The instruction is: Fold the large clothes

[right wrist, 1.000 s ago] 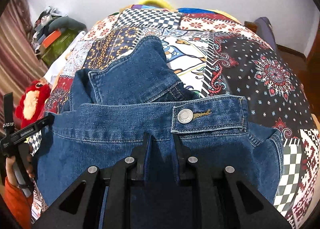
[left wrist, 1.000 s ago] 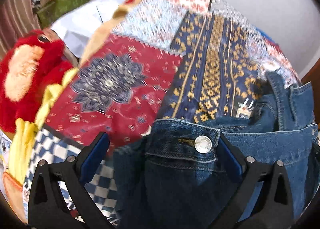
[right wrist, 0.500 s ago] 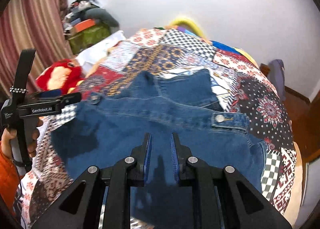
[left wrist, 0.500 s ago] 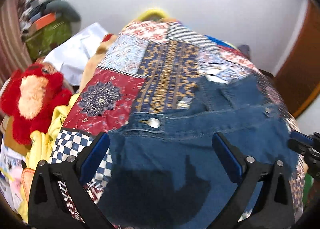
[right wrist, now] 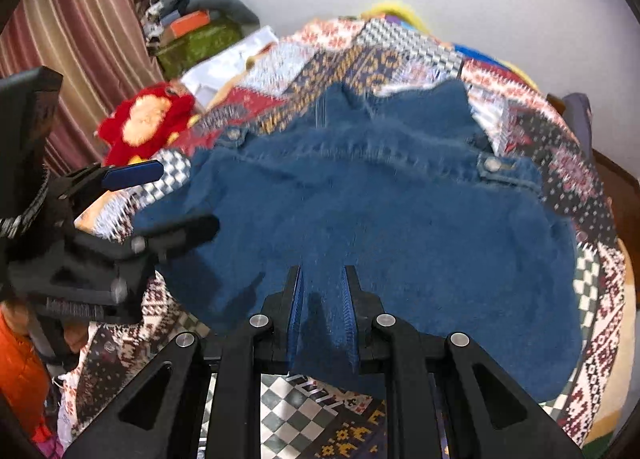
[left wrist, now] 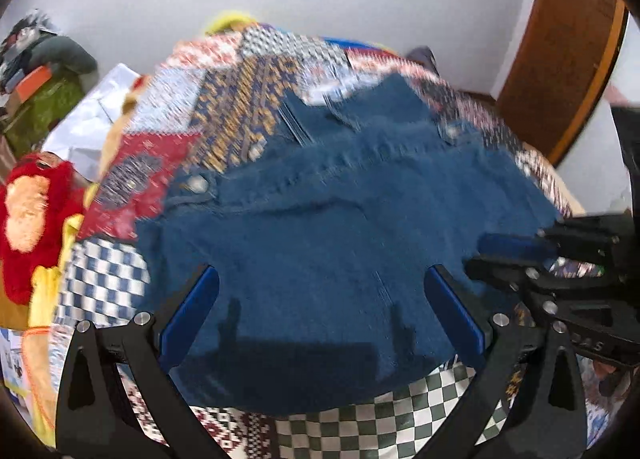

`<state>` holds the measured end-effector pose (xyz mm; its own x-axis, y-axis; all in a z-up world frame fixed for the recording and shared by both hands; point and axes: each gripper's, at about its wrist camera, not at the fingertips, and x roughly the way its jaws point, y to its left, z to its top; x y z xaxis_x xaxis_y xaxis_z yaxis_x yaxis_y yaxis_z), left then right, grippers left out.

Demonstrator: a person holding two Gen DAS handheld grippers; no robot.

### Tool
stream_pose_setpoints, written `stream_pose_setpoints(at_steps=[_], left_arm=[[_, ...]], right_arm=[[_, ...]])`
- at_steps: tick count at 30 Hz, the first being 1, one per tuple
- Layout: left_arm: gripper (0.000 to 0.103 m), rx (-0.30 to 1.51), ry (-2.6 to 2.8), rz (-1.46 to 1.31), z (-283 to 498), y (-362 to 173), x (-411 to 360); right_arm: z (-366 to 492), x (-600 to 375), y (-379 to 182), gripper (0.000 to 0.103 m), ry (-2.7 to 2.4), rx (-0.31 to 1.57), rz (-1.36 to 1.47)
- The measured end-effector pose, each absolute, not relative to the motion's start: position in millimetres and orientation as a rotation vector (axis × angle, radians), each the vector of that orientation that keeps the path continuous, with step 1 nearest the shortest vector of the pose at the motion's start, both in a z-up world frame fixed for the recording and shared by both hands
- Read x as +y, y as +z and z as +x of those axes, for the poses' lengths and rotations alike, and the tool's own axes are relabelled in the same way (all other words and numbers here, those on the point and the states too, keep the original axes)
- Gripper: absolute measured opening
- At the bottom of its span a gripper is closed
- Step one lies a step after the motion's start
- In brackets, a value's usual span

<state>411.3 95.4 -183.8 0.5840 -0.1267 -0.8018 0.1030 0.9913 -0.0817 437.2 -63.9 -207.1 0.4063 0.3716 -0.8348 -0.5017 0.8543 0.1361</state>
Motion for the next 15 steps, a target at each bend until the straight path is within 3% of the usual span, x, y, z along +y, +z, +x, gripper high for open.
stream_pose_setpoints(at_steps=[6, 15], left_arm=[[0.103, 1.047, -0.073, 0.053, 429, -238, 81], [0.103, 1.028, -0.078, 0.079, 411, -243, 101]], right_arm=[[461, -71, -257, 0.014, 0.458, 1.101, -0.220], [449, -88, -258, 0.014, 0.538, 1.091, -0.321]])
